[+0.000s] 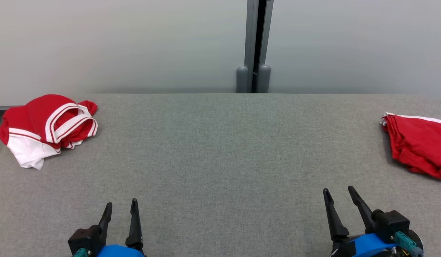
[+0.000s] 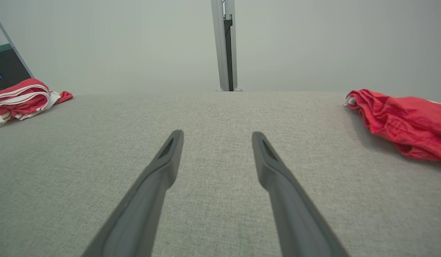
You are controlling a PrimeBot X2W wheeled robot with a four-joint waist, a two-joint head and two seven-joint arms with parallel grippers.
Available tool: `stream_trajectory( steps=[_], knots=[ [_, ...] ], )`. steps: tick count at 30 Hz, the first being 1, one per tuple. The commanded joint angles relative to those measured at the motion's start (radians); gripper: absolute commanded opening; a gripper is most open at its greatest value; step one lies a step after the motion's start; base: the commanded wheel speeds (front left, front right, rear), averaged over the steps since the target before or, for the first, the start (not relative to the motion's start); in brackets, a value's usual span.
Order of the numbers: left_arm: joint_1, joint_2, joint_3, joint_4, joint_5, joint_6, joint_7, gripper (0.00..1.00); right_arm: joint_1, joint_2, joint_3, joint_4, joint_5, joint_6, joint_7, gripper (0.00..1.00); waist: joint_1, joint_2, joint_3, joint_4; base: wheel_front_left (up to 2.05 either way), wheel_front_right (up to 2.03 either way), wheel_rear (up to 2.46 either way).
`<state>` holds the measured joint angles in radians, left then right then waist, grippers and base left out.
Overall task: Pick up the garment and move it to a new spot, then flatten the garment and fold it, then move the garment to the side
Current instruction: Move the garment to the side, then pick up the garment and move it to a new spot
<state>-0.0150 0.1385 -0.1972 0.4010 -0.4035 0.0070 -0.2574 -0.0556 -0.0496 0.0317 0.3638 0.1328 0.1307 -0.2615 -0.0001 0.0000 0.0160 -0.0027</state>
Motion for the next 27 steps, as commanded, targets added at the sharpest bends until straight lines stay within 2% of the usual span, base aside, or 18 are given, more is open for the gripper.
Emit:
stream_trajectory(
  steps=[1,27],
  knots=[
    [0.005,-0.002,-0.001,0.005,-0.001,-0.003,-0.004,1.00,0.017,-0.002,-0.003,-0.009,-0.008,0.000,-0.005,1.00,0.0001,0.0000,-0.010,-0.004,0.00,0.00,0.00],
    [-0.010,0.003,-0.023,0.021,-0.009,-0.002,-0.007,1.00,0.040,-0.002,-0.012,-0.018,-0.007,0.000,0.000,1.00,0.0001,0.0000,-0.024,0.007,0.00,0.00,0.00]
  ],
)
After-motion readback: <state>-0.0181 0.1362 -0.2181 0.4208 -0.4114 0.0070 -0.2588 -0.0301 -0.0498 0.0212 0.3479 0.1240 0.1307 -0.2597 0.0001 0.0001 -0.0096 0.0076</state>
